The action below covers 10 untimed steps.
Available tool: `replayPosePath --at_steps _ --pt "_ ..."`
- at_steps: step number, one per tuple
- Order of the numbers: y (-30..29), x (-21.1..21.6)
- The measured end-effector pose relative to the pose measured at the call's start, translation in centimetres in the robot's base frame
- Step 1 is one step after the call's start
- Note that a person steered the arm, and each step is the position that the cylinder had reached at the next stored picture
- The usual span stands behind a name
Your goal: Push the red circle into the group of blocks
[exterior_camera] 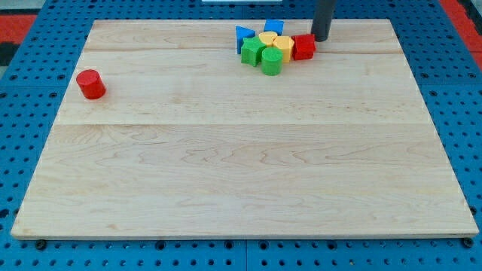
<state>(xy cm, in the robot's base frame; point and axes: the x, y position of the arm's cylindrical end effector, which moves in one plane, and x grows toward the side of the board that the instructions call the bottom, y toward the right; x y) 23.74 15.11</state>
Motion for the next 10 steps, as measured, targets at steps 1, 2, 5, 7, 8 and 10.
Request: replayPosePath --at_steps 1,2,5,7,8,10 --pt "2.4 -0.6" --pt "6.5 2.5" --pt "-2.2 18.1" --pt "-19.0 20.9" --pt "-25.8 20.7" --pt "-31.0 21.6"
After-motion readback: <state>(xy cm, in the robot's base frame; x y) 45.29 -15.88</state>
